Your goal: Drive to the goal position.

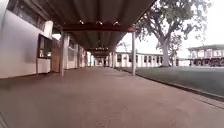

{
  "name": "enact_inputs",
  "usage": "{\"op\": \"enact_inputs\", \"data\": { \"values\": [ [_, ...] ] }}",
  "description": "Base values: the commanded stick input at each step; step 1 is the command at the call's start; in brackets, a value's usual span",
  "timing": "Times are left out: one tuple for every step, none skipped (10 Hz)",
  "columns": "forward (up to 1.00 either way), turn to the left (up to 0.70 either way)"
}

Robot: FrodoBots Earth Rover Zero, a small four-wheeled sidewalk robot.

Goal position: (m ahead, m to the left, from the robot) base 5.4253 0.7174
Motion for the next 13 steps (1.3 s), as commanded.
{"op": "enact_inputs", "data": {
  "values": [
    [0.7, 0.0],
    [0.7, 0.0],
    [0.7, 0.0],
    [0.7, 0.0],
    [0.7, 0.0],
    [0.7, 0.0],
    [0.7, 0.0],
    [0.7, 0.0],
    [0.7, 0.0],
    [0.7, 0.0],
    [0.7, 0.0],
    [0.7, 0.0],
    [0.7, 0.0]
  ]
}}
